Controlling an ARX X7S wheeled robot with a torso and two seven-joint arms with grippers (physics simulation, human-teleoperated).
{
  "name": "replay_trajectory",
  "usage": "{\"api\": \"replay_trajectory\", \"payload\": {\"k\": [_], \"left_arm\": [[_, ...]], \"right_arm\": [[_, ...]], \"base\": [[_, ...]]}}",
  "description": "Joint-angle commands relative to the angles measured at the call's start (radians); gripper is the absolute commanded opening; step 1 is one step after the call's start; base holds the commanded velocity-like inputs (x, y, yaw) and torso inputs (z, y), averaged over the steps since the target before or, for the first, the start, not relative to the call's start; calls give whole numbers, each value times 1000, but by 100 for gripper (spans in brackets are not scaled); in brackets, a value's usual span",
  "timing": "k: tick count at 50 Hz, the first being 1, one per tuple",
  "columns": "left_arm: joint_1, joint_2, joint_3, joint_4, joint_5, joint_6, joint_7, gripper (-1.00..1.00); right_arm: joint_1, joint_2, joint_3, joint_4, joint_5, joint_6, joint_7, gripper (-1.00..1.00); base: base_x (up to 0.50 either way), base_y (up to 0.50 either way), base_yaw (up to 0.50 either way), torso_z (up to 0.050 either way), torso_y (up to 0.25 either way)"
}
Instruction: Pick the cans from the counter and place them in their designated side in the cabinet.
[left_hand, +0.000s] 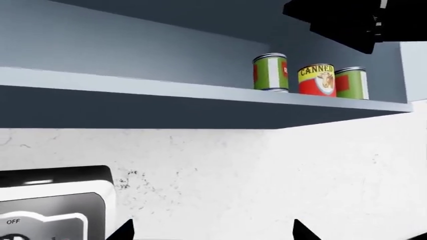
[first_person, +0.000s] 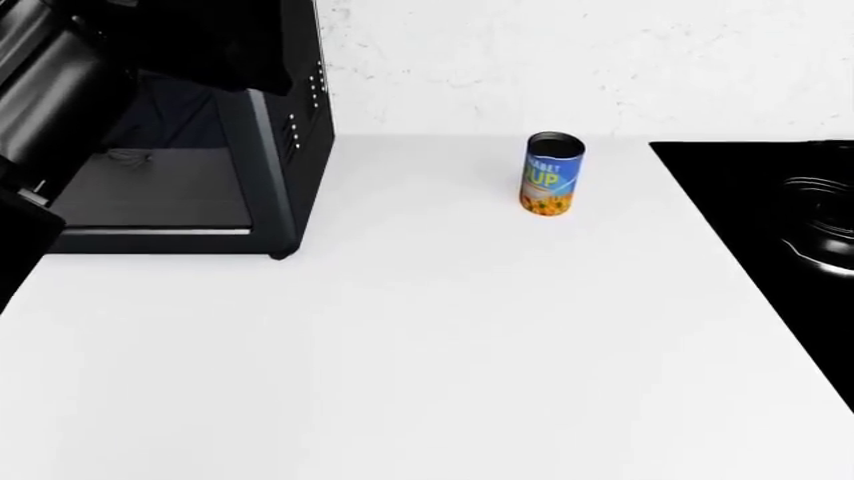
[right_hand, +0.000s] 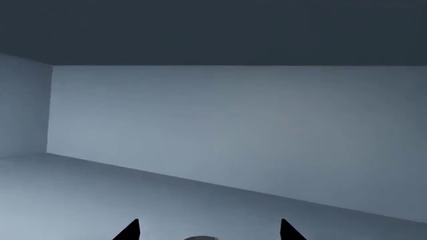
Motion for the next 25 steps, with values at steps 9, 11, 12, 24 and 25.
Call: {"api": "replay_trajectory", "payload": {"k": [9, 11, 12, 24, 25], "left_arm": [[-12, 1, 12, -6, 1, 2, 0, 100], [-12, 1, 14, -7, 3, 3, 2, 100], [-11, 1, 15, -7, 5, 3, 3, 100], [-4, -2, 14, -1, 4, 10, 1, 100], [-3, -3, 14, -1, 4, 10, 1, 100]], "right_arm": [[1, 0, 0, 0, 0, 0, 0, 100], [1, 0, 0, 0, 0, 0, 0, 100], [1, 0, 0, 0, 0, 0, 0, 100], [1, 0, 0, 0, 0, 0, 0, 100], [1, 0, 0, 0, 0, 0, 0, 100]], "base": [[-132, 0, 0, 0, 0], [-131, 0, 0, 0, 0], [-133, 0, 0, 0, 0], [-132, 0, 0, 0, 0], [-160, 0, 0, 0, 0]]}}
